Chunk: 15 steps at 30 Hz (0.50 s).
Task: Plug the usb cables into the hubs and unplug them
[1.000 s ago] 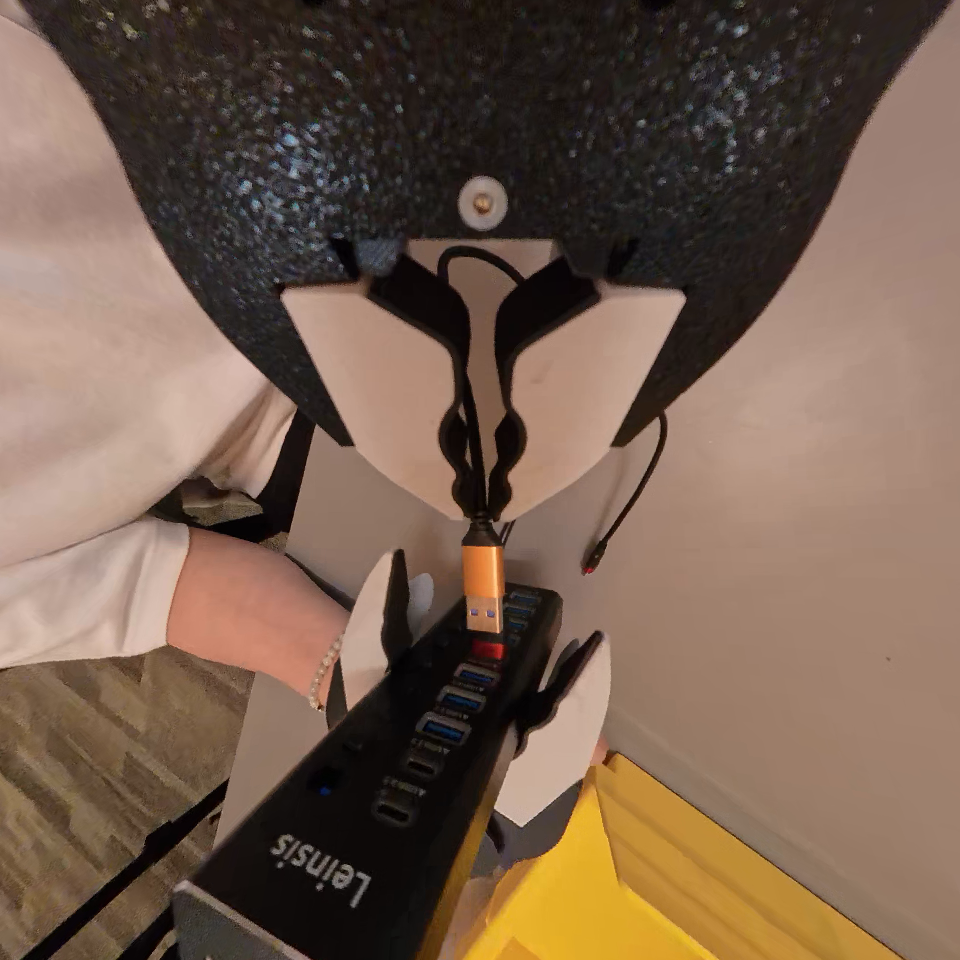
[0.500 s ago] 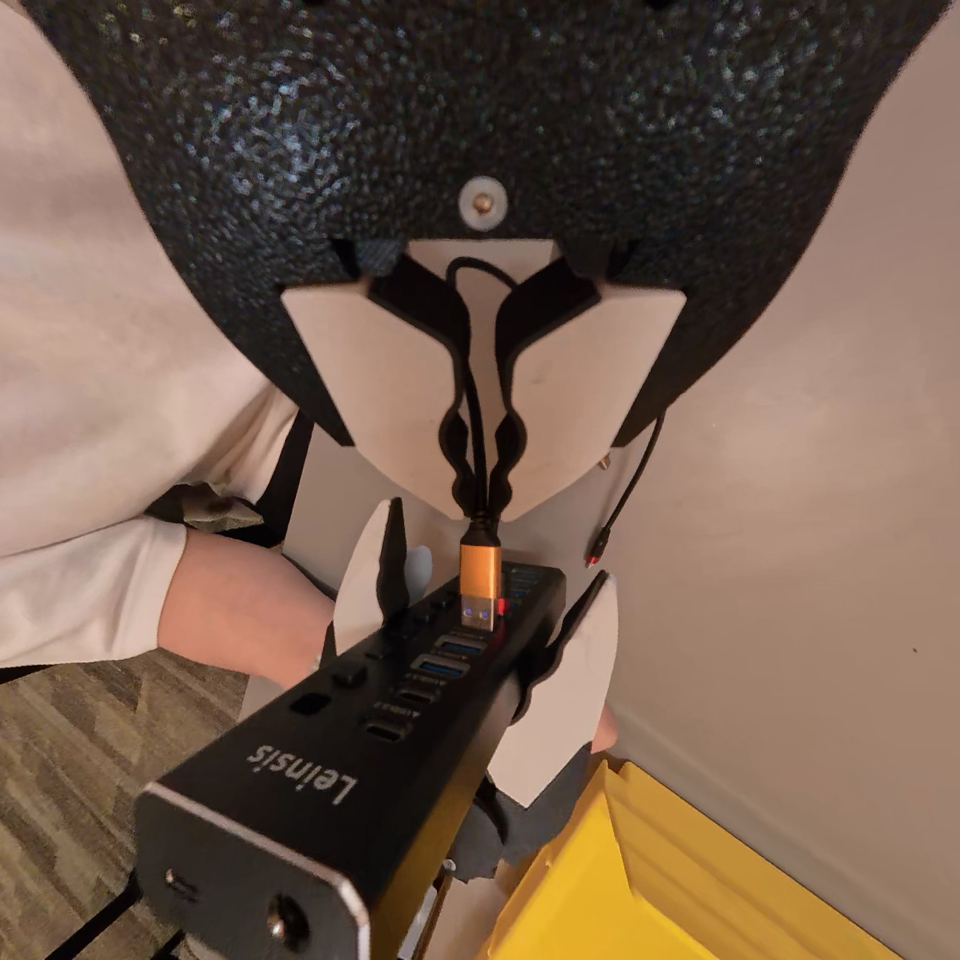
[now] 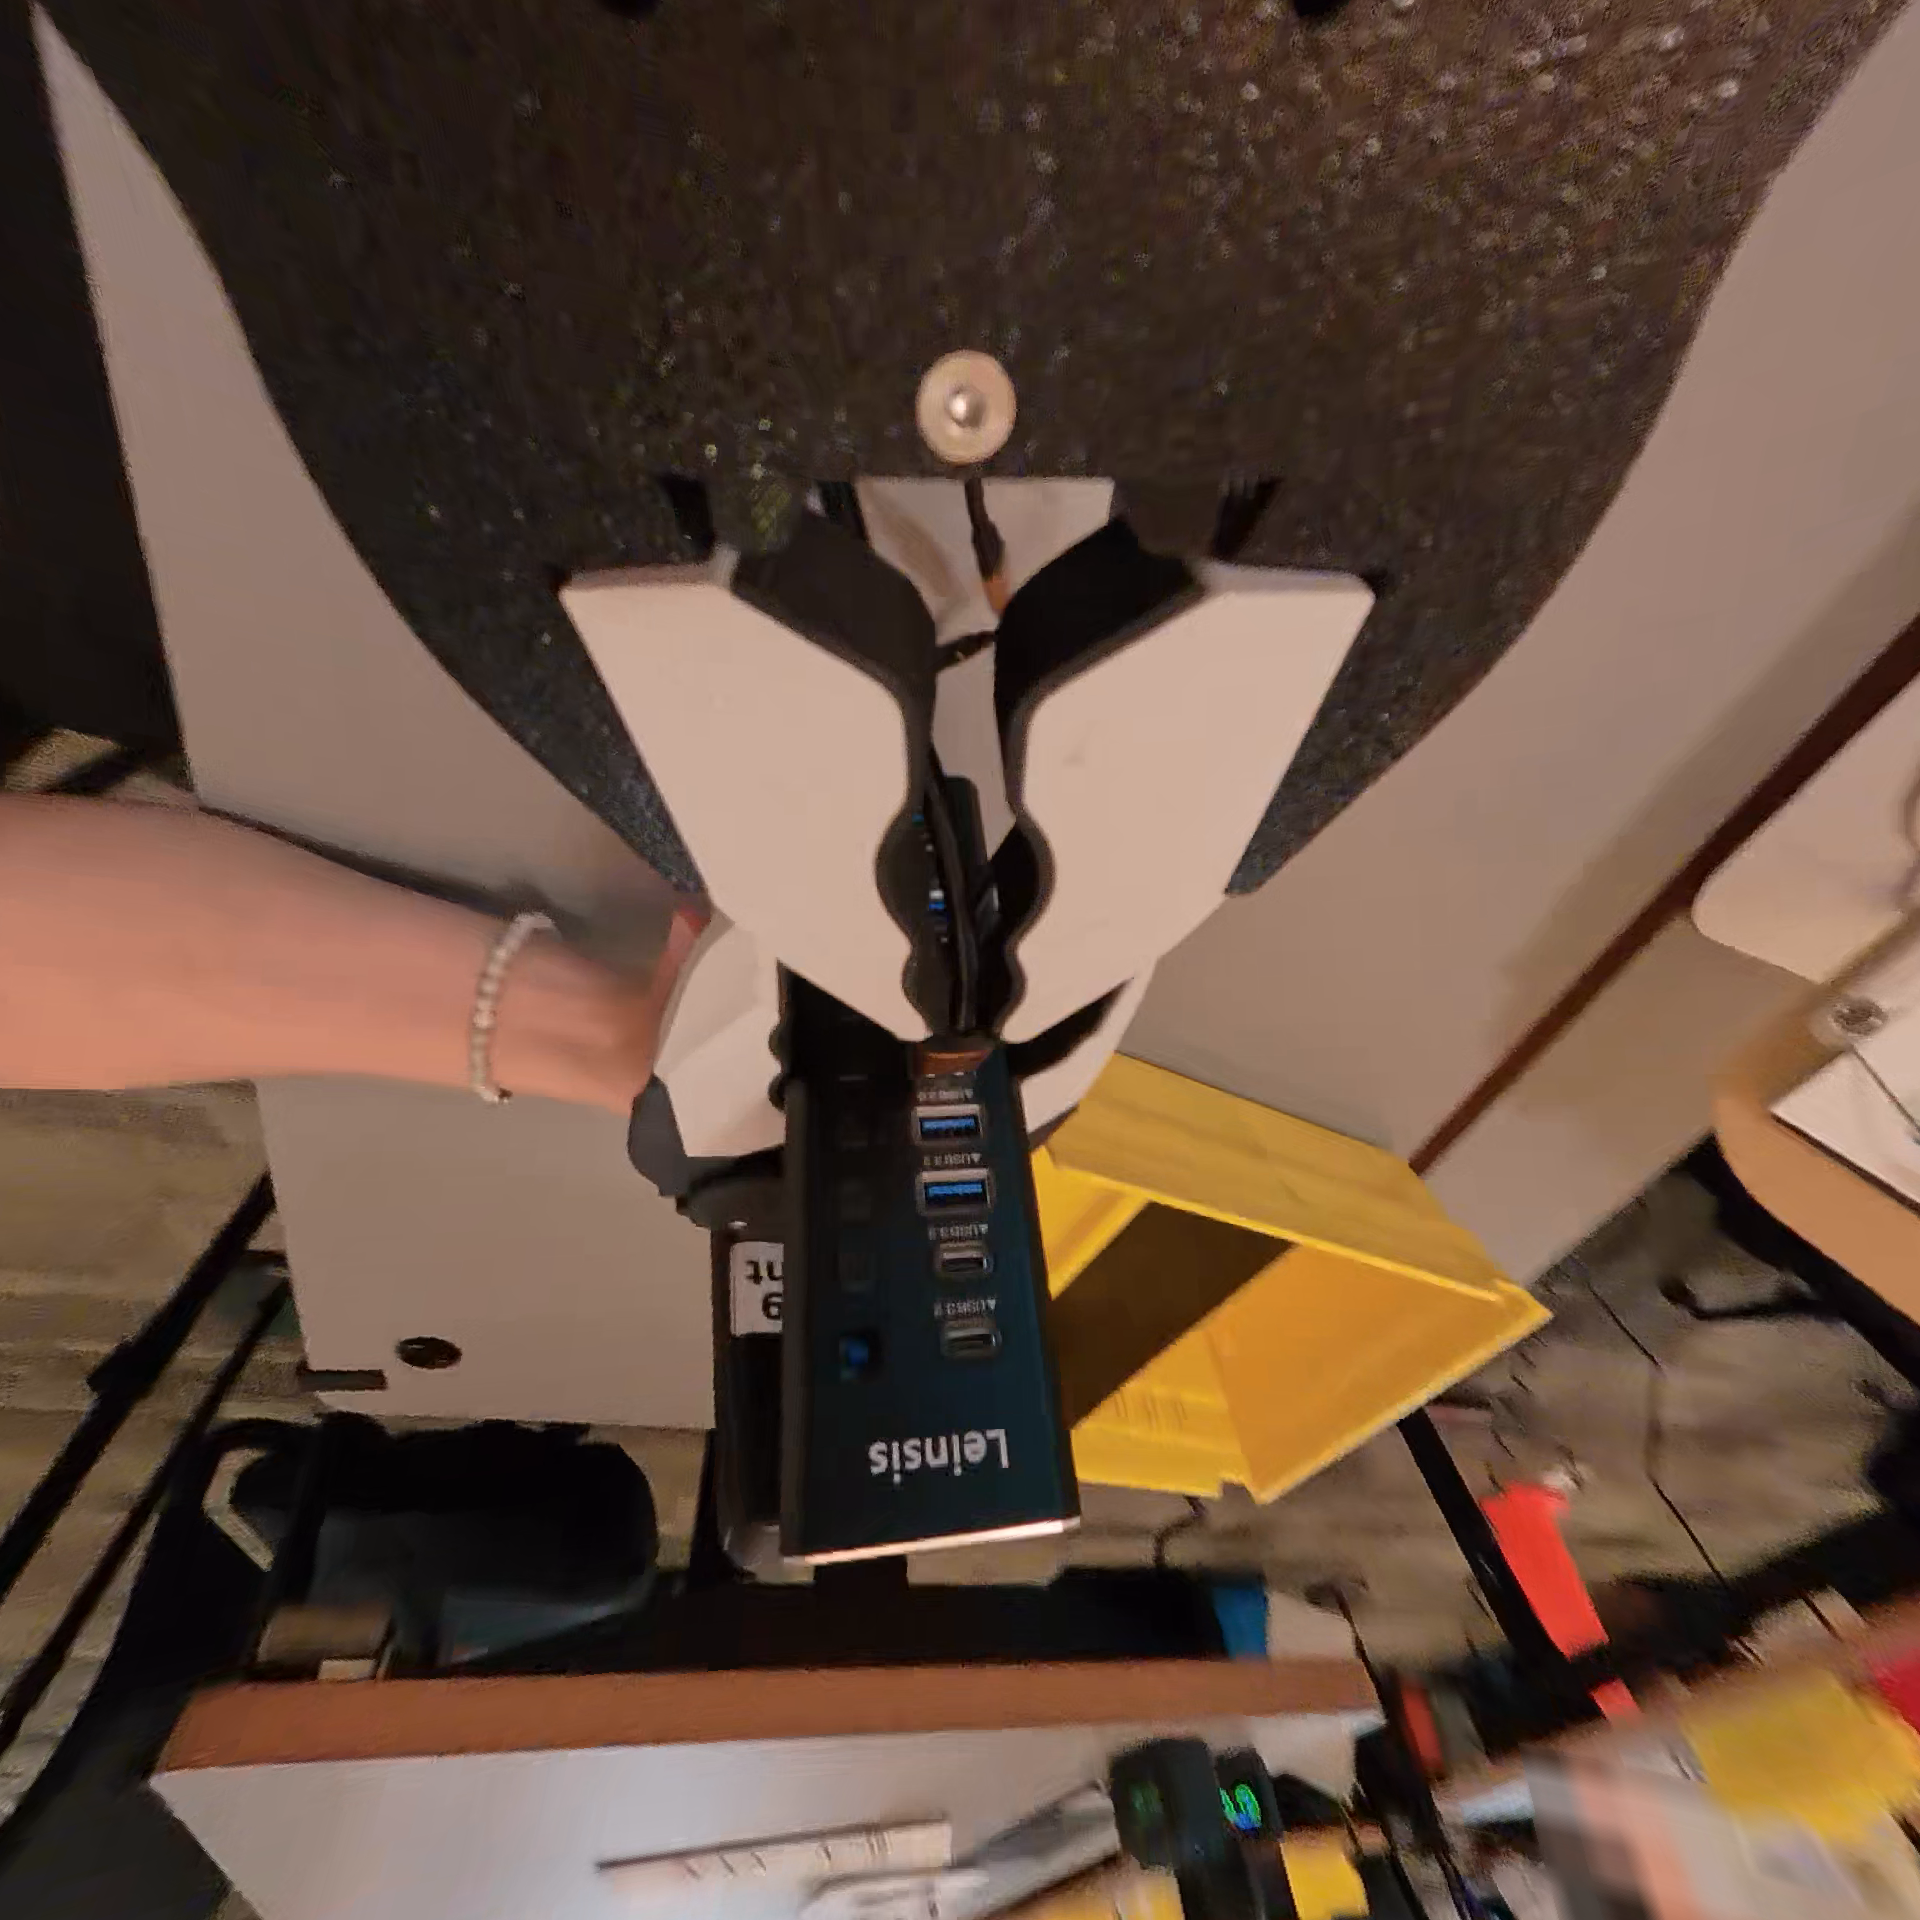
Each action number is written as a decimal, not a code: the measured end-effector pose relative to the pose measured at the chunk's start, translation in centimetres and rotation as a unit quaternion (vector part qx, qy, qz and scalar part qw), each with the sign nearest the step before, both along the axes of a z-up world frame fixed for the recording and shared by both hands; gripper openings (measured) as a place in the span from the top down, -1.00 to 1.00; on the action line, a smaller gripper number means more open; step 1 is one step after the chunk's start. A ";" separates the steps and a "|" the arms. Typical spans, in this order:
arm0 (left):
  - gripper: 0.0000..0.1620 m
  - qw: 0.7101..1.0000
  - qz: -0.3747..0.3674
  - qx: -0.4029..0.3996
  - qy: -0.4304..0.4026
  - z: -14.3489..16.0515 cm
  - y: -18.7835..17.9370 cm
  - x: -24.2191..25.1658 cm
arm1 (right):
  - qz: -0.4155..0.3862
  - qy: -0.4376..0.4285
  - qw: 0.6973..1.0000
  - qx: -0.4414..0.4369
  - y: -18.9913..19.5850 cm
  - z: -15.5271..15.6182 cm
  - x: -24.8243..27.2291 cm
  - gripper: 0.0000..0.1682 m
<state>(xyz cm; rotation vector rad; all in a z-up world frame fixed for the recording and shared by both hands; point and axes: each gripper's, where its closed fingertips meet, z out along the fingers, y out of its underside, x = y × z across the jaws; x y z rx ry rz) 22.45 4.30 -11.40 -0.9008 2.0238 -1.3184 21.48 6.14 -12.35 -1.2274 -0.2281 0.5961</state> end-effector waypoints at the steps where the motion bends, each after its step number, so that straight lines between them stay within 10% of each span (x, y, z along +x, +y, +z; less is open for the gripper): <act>1: 0.92 1.000 0.004 0.004 -0.016 0.0 0.1 0.0 | 0.001 0.001 1.000 -0.001 0.1 -0.1 -0.1 0.10; 15: 0.92 0.999 -0.002 0.003 -0.046 -1.5 0.2 -0.2 | 0.001 -0.004 1.000 -0.004 0.0 -0.2 0.0 0.12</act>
